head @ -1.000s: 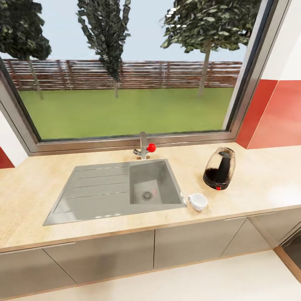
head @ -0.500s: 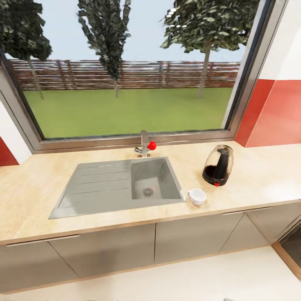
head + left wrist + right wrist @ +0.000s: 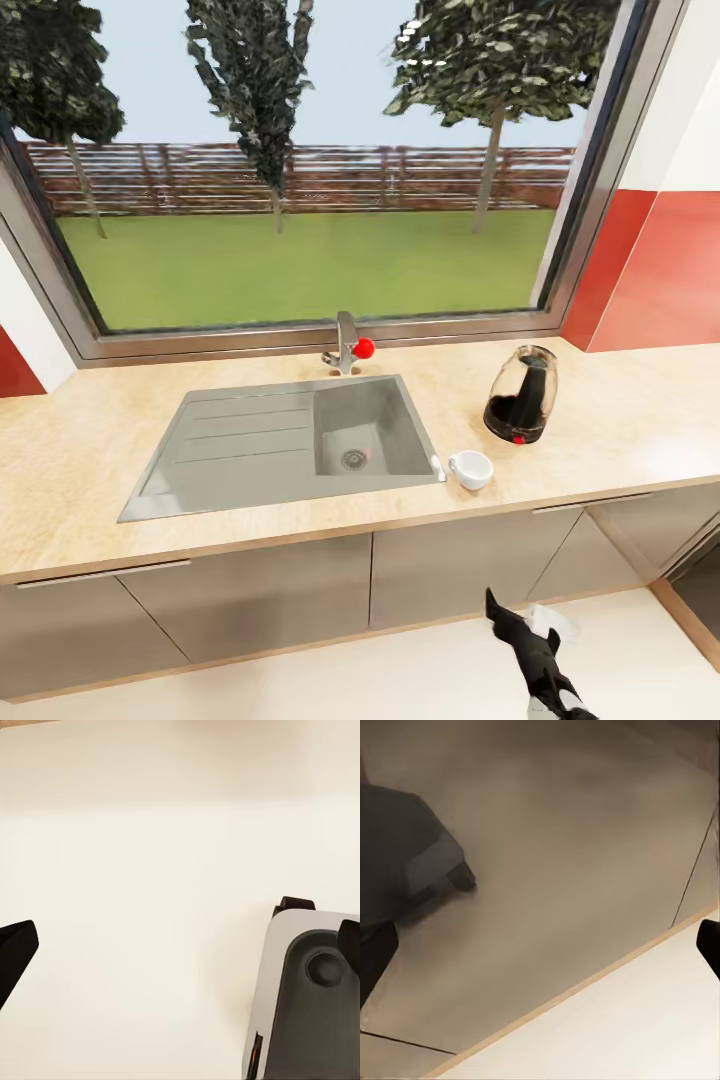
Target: Set up a coffee station on the kitchen countertop: keep the coffee maker on the countertop, move the bottle of coffee from the kitchen shelf to the counter next to the coffee maker, place a paper coffee filter on top of the coffee maker, put the saucer next to the coffee maker with the coffee cup on the saucer, and place the electric kettle next to the coffee maker.
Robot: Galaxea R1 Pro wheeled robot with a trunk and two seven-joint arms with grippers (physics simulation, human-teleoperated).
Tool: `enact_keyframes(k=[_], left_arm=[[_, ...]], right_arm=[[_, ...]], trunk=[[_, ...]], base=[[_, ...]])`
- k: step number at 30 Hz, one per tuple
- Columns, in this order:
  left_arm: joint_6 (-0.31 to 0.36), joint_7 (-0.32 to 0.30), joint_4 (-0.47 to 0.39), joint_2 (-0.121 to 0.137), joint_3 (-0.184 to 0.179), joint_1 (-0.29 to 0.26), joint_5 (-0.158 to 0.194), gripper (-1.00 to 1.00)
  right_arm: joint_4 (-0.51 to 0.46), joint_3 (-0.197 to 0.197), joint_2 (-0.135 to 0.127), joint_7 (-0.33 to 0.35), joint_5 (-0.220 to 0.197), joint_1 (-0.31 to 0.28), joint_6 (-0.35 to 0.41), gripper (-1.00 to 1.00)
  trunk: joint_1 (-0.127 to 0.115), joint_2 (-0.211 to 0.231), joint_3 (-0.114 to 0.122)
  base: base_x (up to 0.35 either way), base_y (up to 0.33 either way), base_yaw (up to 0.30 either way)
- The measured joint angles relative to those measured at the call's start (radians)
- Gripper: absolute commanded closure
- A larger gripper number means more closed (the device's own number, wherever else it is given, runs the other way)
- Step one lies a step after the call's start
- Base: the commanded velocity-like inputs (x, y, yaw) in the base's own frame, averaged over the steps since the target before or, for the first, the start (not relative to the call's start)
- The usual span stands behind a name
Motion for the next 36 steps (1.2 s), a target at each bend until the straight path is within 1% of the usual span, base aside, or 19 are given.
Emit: enact_keyframes(k=[1,2,5,6,7,10,13,19,21,23,27,31,33,34,36], left_arm=[[0.0,0.0,0.0,0.0,0.0,0.0,0.0,-1.0],[0.0,0.0,0.0,0.001,0.0,0.0,0.0,-1.0],[0.0,0.0,-0.001,0.0,0.0,0.0,0.0,-1.0],[0.0,0.0,-0.001,0.0,0.0,0.0,0.0,-1.0],[0.0,0.0,-0.001,0.0,0.0,0.0,0.0,-1.0],[0.0,0.0,-0.002,0.0,0.0,0.0,0.0,-1.0],[0.0,0.0,-0.002,0.0,-0.001,0.0,0.0,-1.0],[0.001,0.0,-0.002,0.0,-0.002,0.0,-0.003,-1.0],[0.002,0.0,-0.003,0.0,-0.002,0.0,-0.003,-1.0],[0.002,0.0,-0.004,0.0,-0.002,0.0,-0.003,-1.0],[0.002,0.0,-0.005,-0.001,-0.002,0.0,-0.003,-1.0],[0.003,0.0,-0.004,-0.001,-0.002,0.0,-0.003,-1.0],[0.004,0.0,-0.004,-0.002,-0.002,0.0,-0.004,-1.0],[0.004,0.0,-0.004,-0.002,-0.002,0.0,-0.004,-1.0],[0.005,0.0,-0.003,-0.002,-0.002,0.0,-0.004,-1.0]], right_arm=[[-0.02,-0.029,-0.008,0.0,0.001,-0.005,0.0,-1.0],[-0.059,-0.056,-0.025,0.001,0.003,-0.01,0.001,-1.0],[-0.123,-0.078,-0.059,0.001,0.003,-0.014,0.001,-1.0],[-0.137,-0.081,-0.069,0.001,0.003,-0.015,0.002,-1.0],[-0.143,-0.083,-0.073,0.001,0.004,-0.015,0.002,-1.0],[-0.158,-0.084,-0.079,0.001,0.005,-0.016,0.002,-1.0],[-0.195,-0.085,-0.088,0.003,0.007,-0.016,0.002,-1.0],[-0.286,-0.088,-0.135,0.003,0.008,-0.016,0.001,-1.0],[-0.317,-0.097,-0.154,0.002,0.008,-0.016,0.002,-1.0],[-0.347,-0.117,-0.17,0.002,0.008,-0.016,0.003,-1.0],[-0.392,-0.147,-0.184,0.002,0.009,-0.016,0.005,-1.0],[-0.429,-0.155,-0.195,0.001,0.008,-0.016,0.006,-1.0],[-0.458,-0.156,-0.207,-0.013,0.007,-0.016,0.006,-1.0],[-0.478,-0.156,-0.216,-0.031,0.005,-0.016,0.007,-1.0],[-0.529,-0.156,-0.233,-0.094,0.006,-0.016,0.01,-1.0]], trunk=[[0.0,0.0,0.0],[0.0,0.0,0.0],[0.0,0.0,0.0],[0.0,0.0,0.0],[0.0,0.0,0.0],[0.0,0.0,0.0],[0.0,0.0,0.0],[0.0,0.0,0.0],[0.0,0.0,0.0],[0.0,0.0,0.0],[0.0,0.0,0.0],[0.0,0.0,0.0],[0.0,0.0,0.0],[0.0,0.0,0.0],[0.0,0.0,0.0]], base=[[0.0,0.0,0.0],[0.0,0.0,0.0],[0.0,0.0,0.0],[0.0,0.0,0.0],[0.0,0.0,0.0],[0.0,0.0,0.0],[0.0,0.0,0.0],[0.0,0.0,0.0],[0.0,0.0,0.0],[0.0,0.0,0.0],[0.0,0.0,0.0],[0.0,0.0,0.0],[0.0,0.0,0.0],[0.0,0.0,0.0],[0.0,0.0,0.0]])
